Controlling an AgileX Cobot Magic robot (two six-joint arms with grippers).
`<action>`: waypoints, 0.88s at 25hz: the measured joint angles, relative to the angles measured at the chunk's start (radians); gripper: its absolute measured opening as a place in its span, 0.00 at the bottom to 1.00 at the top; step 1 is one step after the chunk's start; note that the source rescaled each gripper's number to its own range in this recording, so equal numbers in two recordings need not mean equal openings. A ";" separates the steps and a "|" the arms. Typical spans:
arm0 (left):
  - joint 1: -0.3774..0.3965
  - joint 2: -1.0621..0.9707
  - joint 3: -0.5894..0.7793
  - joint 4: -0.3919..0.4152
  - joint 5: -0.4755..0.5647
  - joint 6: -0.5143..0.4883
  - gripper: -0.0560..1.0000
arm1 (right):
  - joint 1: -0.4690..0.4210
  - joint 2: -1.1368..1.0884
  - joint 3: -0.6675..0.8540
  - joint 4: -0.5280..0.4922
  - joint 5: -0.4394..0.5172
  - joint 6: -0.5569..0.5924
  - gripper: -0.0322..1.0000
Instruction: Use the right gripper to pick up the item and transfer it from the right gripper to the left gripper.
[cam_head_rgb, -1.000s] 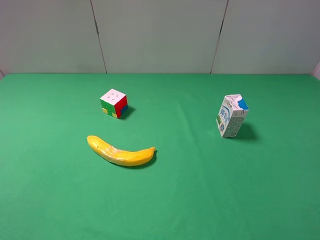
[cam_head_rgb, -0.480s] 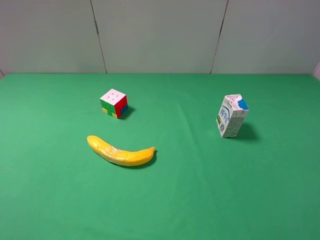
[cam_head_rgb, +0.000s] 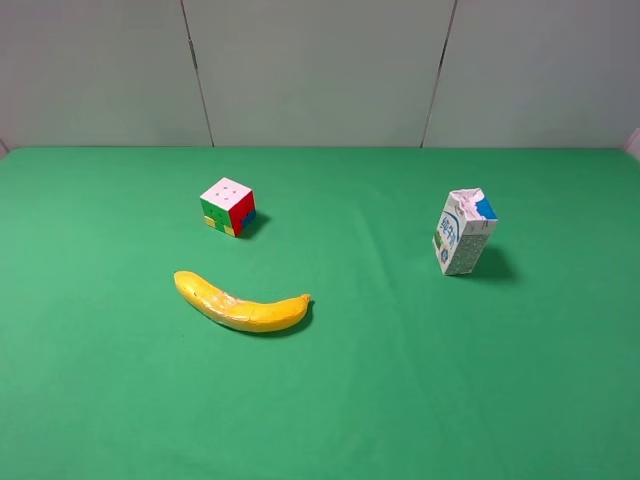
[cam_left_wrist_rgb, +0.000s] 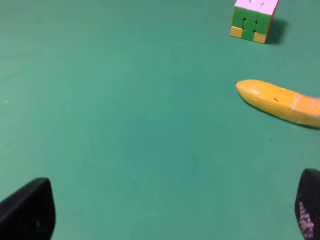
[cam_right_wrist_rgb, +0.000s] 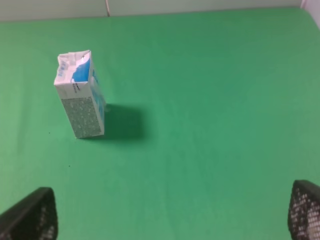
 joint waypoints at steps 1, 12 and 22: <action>0.000 0.000 0.000 0.000 0.000 0.000 0.92 | 0.000 0.000 0.000 0.000 0.000 0.000 1.00; 0.000 0.000 0.000 0.000 0.000 0.000 0.92 | 0.000 0.000 0.000 0.000 0.000 0.000 1.00; 0.000 0.000 0.000 0.000 0.000 0.000 0.92 | 0.000 0.023 -0.036 0.000 0.005 0.001 1.00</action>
